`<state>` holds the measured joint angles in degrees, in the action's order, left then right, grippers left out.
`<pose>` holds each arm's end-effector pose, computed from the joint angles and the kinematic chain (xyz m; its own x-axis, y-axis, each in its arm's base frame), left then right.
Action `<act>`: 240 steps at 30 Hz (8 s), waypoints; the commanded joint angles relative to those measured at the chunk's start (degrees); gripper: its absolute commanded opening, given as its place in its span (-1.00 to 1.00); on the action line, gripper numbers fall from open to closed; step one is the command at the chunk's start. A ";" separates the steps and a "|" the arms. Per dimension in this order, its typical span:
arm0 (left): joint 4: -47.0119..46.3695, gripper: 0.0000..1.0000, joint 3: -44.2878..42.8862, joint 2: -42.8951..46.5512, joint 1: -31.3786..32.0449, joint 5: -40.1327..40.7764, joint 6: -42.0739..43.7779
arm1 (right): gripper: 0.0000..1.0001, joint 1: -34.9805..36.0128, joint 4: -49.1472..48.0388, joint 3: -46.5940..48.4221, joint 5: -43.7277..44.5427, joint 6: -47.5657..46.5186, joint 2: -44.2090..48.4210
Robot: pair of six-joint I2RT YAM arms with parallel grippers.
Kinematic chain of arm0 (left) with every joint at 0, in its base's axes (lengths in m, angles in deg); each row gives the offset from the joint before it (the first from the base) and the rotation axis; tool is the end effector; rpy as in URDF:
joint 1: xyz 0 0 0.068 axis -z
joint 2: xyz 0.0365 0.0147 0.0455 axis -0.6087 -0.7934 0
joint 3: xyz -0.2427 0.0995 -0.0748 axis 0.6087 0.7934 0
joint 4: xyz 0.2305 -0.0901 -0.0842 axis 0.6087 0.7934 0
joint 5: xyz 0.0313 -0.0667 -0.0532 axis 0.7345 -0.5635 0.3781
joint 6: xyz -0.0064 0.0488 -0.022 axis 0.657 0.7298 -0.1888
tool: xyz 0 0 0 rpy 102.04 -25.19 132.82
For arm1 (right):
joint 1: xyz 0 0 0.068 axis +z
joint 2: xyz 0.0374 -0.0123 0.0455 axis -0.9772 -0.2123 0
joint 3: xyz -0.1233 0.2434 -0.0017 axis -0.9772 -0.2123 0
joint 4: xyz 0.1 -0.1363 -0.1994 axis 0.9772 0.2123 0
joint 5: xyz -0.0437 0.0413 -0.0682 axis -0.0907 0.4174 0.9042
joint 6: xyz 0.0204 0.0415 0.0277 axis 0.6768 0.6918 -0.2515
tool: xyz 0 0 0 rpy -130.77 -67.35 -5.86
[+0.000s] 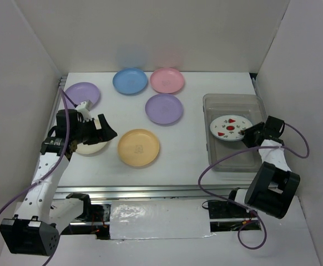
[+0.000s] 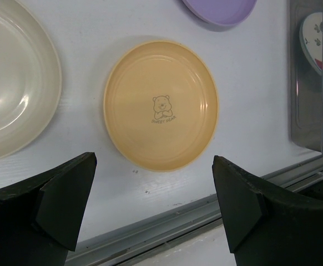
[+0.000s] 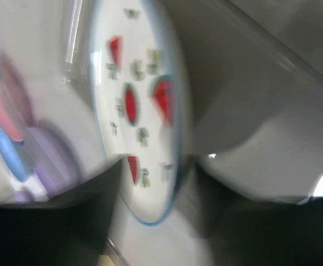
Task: Place the plates into the plastic bin on the countertop
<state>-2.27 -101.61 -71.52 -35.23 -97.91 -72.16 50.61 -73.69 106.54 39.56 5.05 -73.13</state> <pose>0.2037 -0.0200 0.3138 -0.6557 -0.3548 -0.6665 0.0508 0.8600 -0.5077 0.2296 -0.1078 0.2041 -0.2754 0.8902 -0.3630 0.6649 0.4490 0.5969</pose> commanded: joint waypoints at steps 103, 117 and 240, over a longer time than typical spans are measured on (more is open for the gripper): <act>5.10 0.99 -0.24 6.79 -1.12 26.19 -6.66 | -0.37 7.36 1.58 3.76 14.63 -0.24 -2.47; 7.12 0.99 -1.20 7.14 -1.12 31.97 -8.85 | 1.00 19.38 13.18 13.77 25.88 -0.06 17.38; 7.13 0.99 -0.42 9.70 -0.94 33.22 -9.83 | -1.00 0.24 -0.88 4.47 1.10 -1.74 -4.13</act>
<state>7.19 -102.22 -61.68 -36.43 -63.80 -82.98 51.09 -70.04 110.13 42.51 3.98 -76.80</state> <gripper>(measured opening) 0.993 0.010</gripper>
